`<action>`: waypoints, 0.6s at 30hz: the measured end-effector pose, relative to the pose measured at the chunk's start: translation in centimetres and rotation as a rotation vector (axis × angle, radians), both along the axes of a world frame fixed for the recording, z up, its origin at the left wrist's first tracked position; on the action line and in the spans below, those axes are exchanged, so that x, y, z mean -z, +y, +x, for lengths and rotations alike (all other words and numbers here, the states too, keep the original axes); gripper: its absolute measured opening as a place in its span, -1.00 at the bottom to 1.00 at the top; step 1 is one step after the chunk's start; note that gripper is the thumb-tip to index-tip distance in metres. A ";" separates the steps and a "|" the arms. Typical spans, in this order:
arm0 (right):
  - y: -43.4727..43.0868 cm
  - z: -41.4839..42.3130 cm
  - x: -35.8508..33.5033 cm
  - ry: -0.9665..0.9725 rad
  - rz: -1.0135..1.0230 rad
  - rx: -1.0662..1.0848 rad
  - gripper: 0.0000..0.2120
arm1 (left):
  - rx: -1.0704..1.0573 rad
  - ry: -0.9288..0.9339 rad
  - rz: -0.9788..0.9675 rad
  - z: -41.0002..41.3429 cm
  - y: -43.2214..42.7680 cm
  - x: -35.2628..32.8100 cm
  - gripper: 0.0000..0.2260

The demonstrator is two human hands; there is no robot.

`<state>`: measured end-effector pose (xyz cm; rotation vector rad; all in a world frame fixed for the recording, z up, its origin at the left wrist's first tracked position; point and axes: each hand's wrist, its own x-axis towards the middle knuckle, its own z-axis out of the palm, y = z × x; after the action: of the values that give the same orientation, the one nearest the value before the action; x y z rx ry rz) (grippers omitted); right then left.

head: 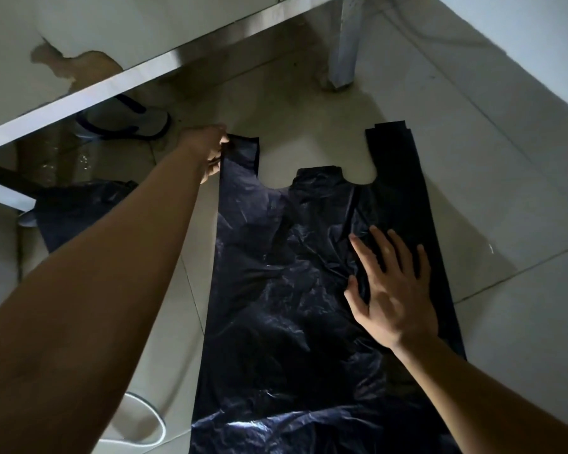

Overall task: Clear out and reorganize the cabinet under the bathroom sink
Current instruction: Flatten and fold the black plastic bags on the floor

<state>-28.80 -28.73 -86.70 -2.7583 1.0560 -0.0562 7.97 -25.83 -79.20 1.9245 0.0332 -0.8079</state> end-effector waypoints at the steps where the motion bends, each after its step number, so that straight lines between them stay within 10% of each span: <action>1: 0.0 0.0 0.0 -0.001 -0.001 -0.001 -0.38 | -0.016 -0.023 -0.017 0.2 -0.1 -0.1 -0.90; 9: 0.0 0.0 0.0 0.012 -0.009 -0.002 -0.38 | 0.063 -0.586 0.220 -2.6 0.7 1.1 -0.90; 13: 0.1 0.0 -0.1 -0.007 -0.002 0.001 -0.38 | 0.466 -1.007 0.434 -11.9 3.3 4.6 -0.51; 18: 0.1 -0.1 0.0 -0.035 -0.010 0.003 -0.39 | 0.547 -0.897 0.688 -15.0 6.3 8.4 -0.32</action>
<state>-28.87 -28.65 -86.66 -2.7545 1.0540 -0.1098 -7.00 -19.51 -87.60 2.8587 -0.8905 -0.1816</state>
